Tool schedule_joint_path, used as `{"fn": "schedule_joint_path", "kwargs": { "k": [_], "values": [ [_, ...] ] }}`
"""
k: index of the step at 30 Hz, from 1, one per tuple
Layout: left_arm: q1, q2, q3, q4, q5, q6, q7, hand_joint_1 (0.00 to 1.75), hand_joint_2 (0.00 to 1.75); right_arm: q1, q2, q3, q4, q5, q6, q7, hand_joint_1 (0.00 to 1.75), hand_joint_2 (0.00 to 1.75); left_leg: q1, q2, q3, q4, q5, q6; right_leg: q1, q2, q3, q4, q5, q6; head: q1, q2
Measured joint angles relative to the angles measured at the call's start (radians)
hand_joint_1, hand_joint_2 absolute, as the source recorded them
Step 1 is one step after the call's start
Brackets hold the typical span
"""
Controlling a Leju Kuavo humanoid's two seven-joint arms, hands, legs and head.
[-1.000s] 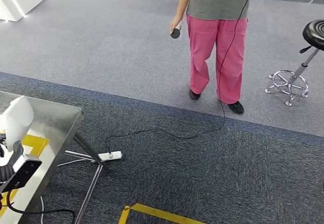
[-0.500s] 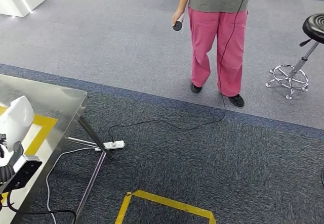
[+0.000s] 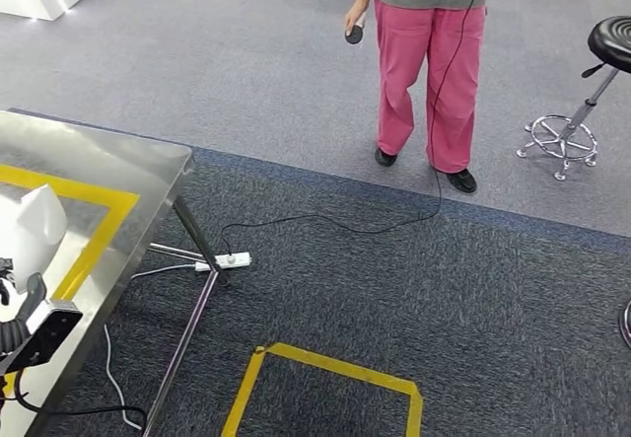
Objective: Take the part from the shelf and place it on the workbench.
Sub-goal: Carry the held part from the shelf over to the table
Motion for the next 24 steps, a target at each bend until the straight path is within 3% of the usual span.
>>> {"fn": "schedule_joint_path", "kwargs": {
  "k": [1, 2, 4, 6, 8, 9, 10, 11, 13, 15, 16, 18, 19, 22, 23, 24],
  "values": [
    [0.0, 0.0, 0.0, 0.0, 0.0, 0.0, 0.0, 1.75, 1.75, -0.001, 0.0, 0.0, 0.0, 0.0, 0.0, 0.0, 0.0, 0.0, 0.0, 0.0, -0.003, 0.001, 0.008, -0.005, 0.003, 0.001, 0.027, -0.044, -0.011, -0.003, 0.001, 0.0],
    [-0.001, 0.0, 0.0, 0.0, 0.0, 0.0, 0.0, 1.75, 1.75, -0.002, -0.001, 0.0, 0.0, 0.0, 0.0, 0.0, 0.0, 0.0, 0.001, 0.001, -0.006, 0.002, 0.015, -0.011, 0.005, 0.001, 0.034, -0.062, -0.015, -0.006, 0.003, 0.0],
    [0.001, 0.002, 0.0, 0.0, -0.004, 0.0, 0.0, 1.75, 1.75, -0.002, -0.001, 0.0, 0.0, 0.002, -0.001, 0.0, 0.0, 0.0, 0.005, 0.0, -0.014, 0.009, 0.011, -0.022, 0.005, -0.001, 0.018, -0.063, -0.003, -0.021, 0.004, 0.0],
    [0.005, 0.003, 0.0, 0.0, -0.013, -0.001, -0.001, 1.75, 1.75, 0.0, -0.002, 0.003, 0.0, 0.009, -0.007, 0.001, 0.0, 0.0, 0.009, -0.001, -0.038, 0.068, -0.058, -0.033, 0.001, -0.008, -0.002, -0.065, 0.017, -0.036, 0.001, 0.0],
    [0.011, 0.004, 0.0, 0.0, -0.021, -0.002, -0.001, 1.75, 1.75, 0.002, -0.002, 0.008, 0.0, 0.016, -0.019, 0.001, 0.0, 0.0, 0.013, -0.002, -0.071, 0.193, -0.153, -0.043, 0.002, -0.018, -0.022, -0.064, 0.034, -0.042, -0.003, 0.0],
    [0.014, 0.004, 0.0, 0.0, -0.023, -0.002, 0.0, 1.75, 1.75, 0.003, -0.002, 0.011, 0.0, 0.018, -0.024, 0.001, 0.0, 0.0, 0.016, -0.001, -0.081, 0.251, -0.174, -0.048, 0.002, -0.024, -0.032, -0.063, 0.041, -0.041, -0.003, 0.0],
    [0.017, 0.003, 0.0, 0.0, -0.024, -0.002, 0.0, 1.75, 1.75, 0.004, -0.002, 0.014, 0.0, 0.019, -0.03, 0.001, 0.0, 0.0, 0.018, -0.001, -0.079, 0.283, -0.173, -0.051, 0.003, -0.031, -0.041, -0.061, 0.047, -0.04, -0.003, 0.0],
    [0.02, 0.003, 0.0, 0.0, -0.025, -0.002, 0.001, 1.75, 1.75, 0.006, -0.002, 0.016, 0.0, 0.021, -0.034, 0.001, 0.0, 0.0, 0.02, 0.0, -0.061, 0.279, -0.154, -0.053, 0.002, -0.039, -0.048, -0.058, 0.051, -0.039, -0.003, 0.0],
    [0.022, 0.003, 0.0, -0.001, -0.027, -0.001, 0.002, 1.75, 1.75, 0.008, -0.002, 0.02, 0.0, 0.022, -0.038, 0.001, 0.0, 0.0, 0.024, 0.018, 0.025, 0.163, -0.107, -0.057, 0.002, -0.057, -0.059, -0.046, 0.055, -0.034, -0.003, 0.0],
    [0.023, 0.004, 0.001, -0.003, -0.029, 0.0, 0.002, 1.75, 1.75, 0.009, -0.002, 0.023, 0.0, 0.023, -0.039, 0.0, 0.0, 0.0, 0.019, 0.051, 0.104, 0.033, -0.096, -0.051, 0.004, -0.075, -0.067, -0.033, 0.057, -0.026, -0.003, 0.0],
    [0.024, 0.003, 0.001, -0.004, -0.029, 0.0, 0.003, 1.75, 1.75, 0.009, -0.002, 0.024, 0.0, 0.023, -0.039, -0.002, 0.0, 0.0, 0.015, 0.06, 0.119, 0.003, -0.1, -0.045, 0.006, -0.083, -0.071, -0.029, 0.058, -0.022, -0.004, 0.0],
    [0.03, 0.003, 0.003, -0.007, -0.03, 0.0, 0.003, 1.75, 1.75, 0.008, -0.002, 0.026, 0.0, 0.022, -0.035, -0.007, 0.0, 0.0, 0.01, 0.052, 0.115, -0.006, -0.102, -0.027, 0.008, -0.098, -0.073, -0.029, 0.062, -0.011, -0.003, 0.0],
    [0.033, 0.003, 0.003, -0.008, -0.03, 0.0, 0.003, 1.75, 1.75, 0.007, -0.002, 0.026, 0.0, 0.02, -0.032, -0.01, 0.0, 0.0, 0.01, 0.047, 0.112, -0.009, -0.099, -0.025, 0.008, -0.102, -0.075, -0.03, 0.058, -0.013, -0.002, 0.0],
    [0.039, 0.002, 0.003, -0.011, -0.031, 0.0, 0.003, 1.75, 1.75, 0.004, -0.002, 0.026, 0.0, 0.015, -0.023, -0.018, 0.0, 0.0, 0.011, 0.042, 0.109, -0.016, -0.091, -0.023, 0.011, -0.097, -0.087, -0.035, 0.055, -0.055, 0.014, 0.0],
    [0.041, 0.002, 0.003, -0.011, -0.031, -0.001, 0.003, 1.75, 1.75, 0.003, -0.002, 0.026, 0.0, 0.014, -0.02, -0.019, 0.0, 0.0, 0.009, 0.042, 0.108, -0.015, -0.089, -0.022, 0.011, -0.094, -0.088, -0.035, 0.061, -0.062, 0.018, 0.0],
    [0.042, 0.002, 0.003, -0.011, -0.031, -0.001, 0.003, 1.75, 1.75, 0.002, -0.002, 0.026, 0.0, 0.013, -0.018, -0.02, 0.0, 0.0, 0.008, 0.042, 0.107, -0.015, -0.088, -0.019, 0.01, -0.092, -0.089, -0.036, 0.068, -0.058, 0.019, 0.0]
  ]
}}
